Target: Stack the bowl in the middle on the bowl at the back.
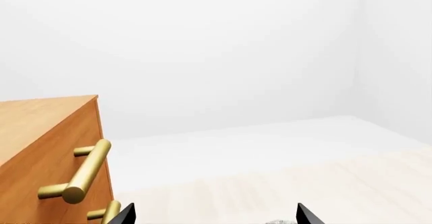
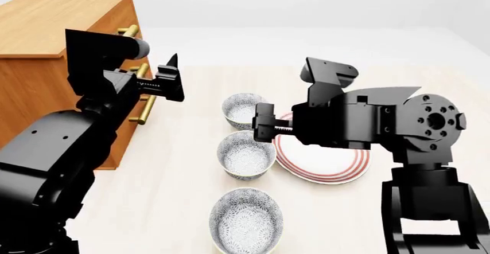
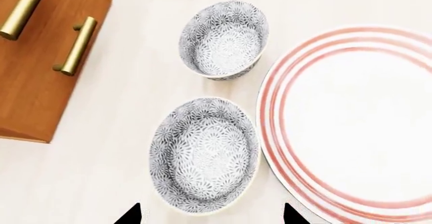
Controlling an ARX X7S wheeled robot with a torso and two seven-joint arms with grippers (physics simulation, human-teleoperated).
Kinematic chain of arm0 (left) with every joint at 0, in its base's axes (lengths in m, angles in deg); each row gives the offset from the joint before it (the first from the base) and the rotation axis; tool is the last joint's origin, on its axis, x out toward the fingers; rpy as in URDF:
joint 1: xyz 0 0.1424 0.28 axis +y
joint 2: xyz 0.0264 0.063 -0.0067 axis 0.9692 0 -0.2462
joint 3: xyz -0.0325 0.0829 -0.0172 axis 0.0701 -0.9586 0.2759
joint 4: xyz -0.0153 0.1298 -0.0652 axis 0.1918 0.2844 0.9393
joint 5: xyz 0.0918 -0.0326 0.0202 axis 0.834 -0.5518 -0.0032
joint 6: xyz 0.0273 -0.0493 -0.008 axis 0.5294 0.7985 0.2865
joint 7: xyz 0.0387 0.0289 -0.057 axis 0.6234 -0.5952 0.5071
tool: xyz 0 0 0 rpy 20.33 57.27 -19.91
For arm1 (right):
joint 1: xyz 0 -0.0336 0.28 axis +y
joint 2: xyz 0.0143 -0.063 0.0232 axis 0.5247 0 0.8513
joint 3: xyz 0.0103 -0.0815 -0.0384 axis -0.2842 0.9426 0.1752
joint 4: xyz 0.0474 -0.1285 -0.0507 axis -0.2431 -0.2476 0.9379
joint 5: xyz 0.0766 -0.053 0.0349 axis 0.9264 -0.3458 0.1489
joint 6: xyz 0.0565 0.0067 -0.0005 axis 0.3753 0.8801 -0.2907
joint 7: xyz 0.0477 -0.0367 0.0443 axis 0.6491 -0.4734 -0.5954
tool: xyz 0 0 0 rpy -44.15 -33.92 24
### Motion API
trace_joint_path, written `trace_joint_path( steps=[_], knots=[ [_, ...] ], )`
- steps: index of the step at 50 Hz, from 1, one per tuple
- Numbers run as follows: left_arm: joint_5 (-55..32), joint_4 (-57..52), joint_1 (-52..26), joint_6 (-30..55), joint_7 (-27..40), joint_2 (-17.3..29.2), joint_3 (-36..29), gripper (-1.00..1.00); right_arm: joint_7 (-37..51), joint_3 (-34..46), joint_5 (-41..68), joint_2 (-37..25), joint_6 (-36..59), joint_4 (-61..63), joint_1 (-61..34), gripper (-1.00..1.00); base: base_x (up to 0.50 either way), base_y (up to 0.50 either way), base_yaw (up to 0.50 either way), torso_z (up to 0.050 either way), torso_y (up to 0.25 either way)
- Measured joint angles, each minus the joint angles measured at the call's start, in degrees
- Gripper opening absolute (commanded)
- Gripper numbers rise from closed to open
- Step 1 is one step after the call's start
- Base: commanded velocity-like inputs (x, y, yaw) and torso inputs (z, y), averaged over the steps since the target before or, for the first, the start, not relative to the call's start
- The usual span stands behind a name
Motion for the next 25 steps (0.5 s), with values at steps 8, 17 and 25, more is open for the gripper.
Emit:
trace_joint_path(
  steps=[8, 17, 25],
  knots=[
    [-0.19, -0.14, 0.23, 0.03, 0.12, 0.09, -0.07, 1.0, -0.63, 0.56, -0.46, -0.18, -1.49, -0.33, 0.17, 1.0, 0.0, 0.0, 0.0, 0.0, 0.0],
    [-0.26, 0.09, 0.46, -0.16, 0.16, 0.28, -0.19, 1.0, -2.39, 1.56, -1.57, -0.28, -2.84, -1.15, -0.02, 1.0, 0.0, 0.0, 0.0, 0.0, 0.0],
    [-0.24, 0.5, 0.58, -0.45, 0.23, 0.45, -0.21, 1.0, -2.76, 2.3, -1.32, -0.15, -3.22, -1.67, 0.08, 1.0, 0.0, 0.0, 0.0, 0.0, 0.0]
  ],
)
